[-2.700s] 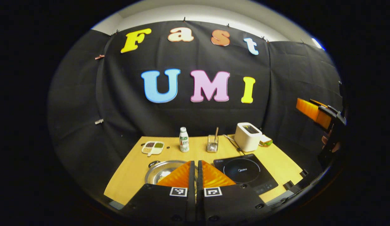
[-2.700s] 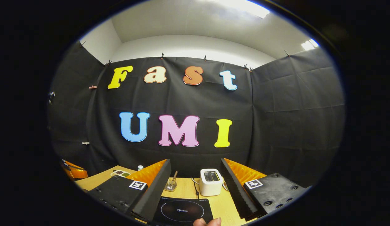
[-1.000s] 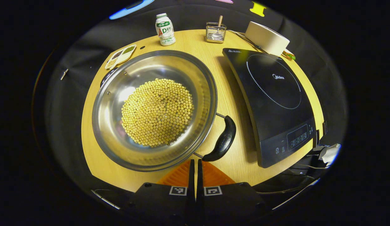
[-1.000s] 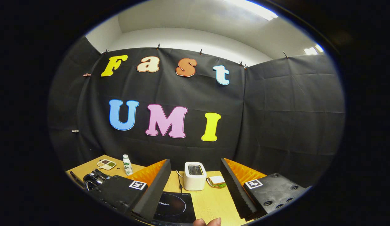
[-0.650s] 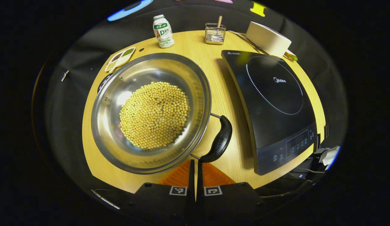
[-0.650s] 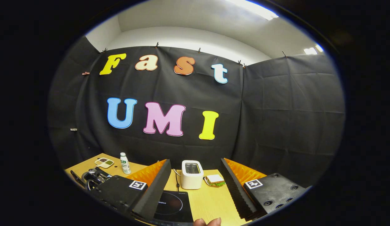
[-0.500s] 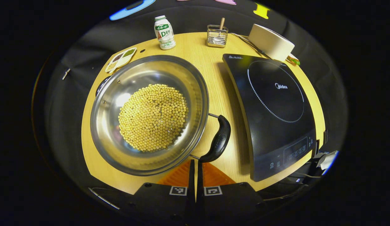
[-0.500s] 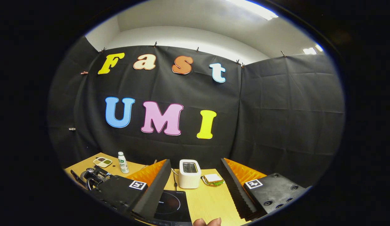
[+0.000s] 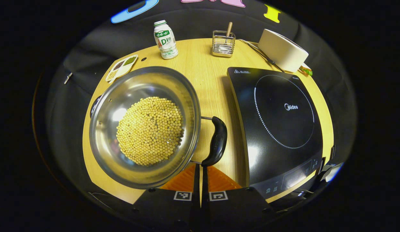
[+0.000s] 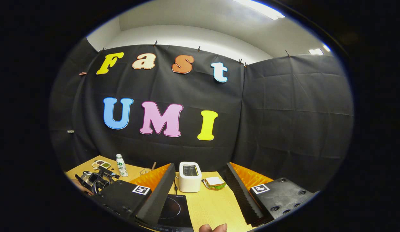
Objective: First push the handle of the pot to place it horizontally, then grasp the pot with both hands and set it on the induction cooktop.
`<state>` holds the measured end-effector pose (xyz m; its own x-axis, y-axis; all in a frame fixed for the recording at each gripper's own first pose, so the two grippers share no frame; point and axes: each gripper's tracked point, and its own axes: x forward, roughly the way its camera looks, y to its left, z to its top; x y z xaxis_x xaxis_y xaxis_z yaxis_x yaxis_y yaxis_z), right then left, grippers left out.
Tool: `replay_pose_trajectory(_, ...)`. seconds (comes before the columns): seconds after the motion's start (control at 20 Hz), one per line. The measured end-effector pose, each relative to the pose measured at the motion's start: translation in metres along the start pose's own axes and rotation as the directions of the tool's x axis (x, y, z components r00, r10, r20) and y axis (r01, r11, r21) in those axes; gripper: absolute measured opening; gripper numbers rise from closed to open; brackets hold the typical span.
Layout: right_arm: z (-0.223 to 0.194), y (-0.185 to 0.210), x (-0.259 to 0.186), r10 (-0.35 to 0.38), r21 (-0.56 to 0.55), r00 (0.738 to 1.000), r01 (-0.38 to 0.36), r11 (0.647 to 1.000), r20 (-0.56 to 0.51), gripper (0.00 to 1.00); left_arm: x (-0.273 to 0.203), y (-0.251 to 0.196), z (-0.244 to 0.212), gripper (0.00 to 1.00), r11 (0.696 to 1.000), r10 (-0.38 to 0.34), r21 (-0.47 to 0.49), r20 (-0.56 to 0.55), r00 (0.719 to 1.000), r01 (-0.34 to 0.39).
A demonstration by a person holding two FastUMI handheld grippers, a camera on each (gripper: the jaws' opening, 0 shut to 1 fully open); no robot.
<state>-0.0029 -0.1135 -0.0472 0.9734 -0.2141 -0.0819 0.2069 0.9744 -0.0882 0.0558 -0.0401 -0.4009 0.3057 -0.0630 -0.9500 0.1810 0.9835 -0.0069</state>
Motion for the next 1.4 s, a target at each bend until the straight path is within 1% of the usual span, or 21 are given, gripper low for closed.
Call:
replay_pose_trajectory(0.3, -0.006, -0.007, 0.007, -0.026, -0.016, 1.0, 0.026, 1.0, -0.013, 0.98, 0.007, -0.004, 0.023, 0.05, 1.0, -0.004, -0.023, 0.021, 1.0, 0.005)
replay_pose_trajectory(0.5, -0.011, -0.009, 0.014, -0.039, -0.021, 0.999, 0.039, 0.999, -0.026, 0.98, 0.013, -0.005, 0.041, 0.05, 1.0, 0.005, -0.02, 0.027, 1.0, -0.005)
replay_pose_trajectory(0.9, -0.019, -0.005, 0.02, -0.044, -0.037, 0.998, 0.042, 0.998, -0.051, 0.98, 0.027, -0.003, 0.072, 0.05, 1.0, 0.013, -0.027, 0.037, 0.999, -0.012)
replay_pose_trajectory(1.05, -0.019, -0.003, 0.02, -0.047, -0.043, 0.997, 0.044, 0.998, -0.054, 0.98, 0.031, -0.004, 0.075, 0.05, 0.999, 0.01, -0.039, 0.036, 0.999, -0.009)
replay_pose_trajectory(1.1, -0.02, -0.002, 0.02, -0.046, -0.043, 0.997, 0.044, 0.998, -0.054, 0.98, 0.032, -0.005, 0.075, 0.04, 0.999, 0.012, -0.043, 0.037, 0.999, -0.01)
replay_pose_trajectory(1.15, -0.02, -0.002, 0.019, -0.045, -0.043, 0.998, 0.043, 0.998, -0.054, 0.98, 0.033, -0.009, 0.075, 0.05, 0.999, -0.005, -0.048, 0.04, 0.999, 0.007)
replay_pose_trajectory(1.3, -0.021, 0.006, 0.017, -0.034, -0.033, 0.998, 0.032, 0.999, -0.06, 0.98, 0.025, -0.021, 0.072, 0.05, 0.996, -0.051, -0.066, 0.07, 0.996, 0.055)
replay_pose_trajectory(1.4, -0.023, 0.015, 0.018, -0.02, -0.023, 0.998, 0.018, 1.0, -0.066, 0.98, 0.008, -0.03, 0.075, 0.06, 0.994, -0.092, -0.038, 0.131, 0.987, 0.098)
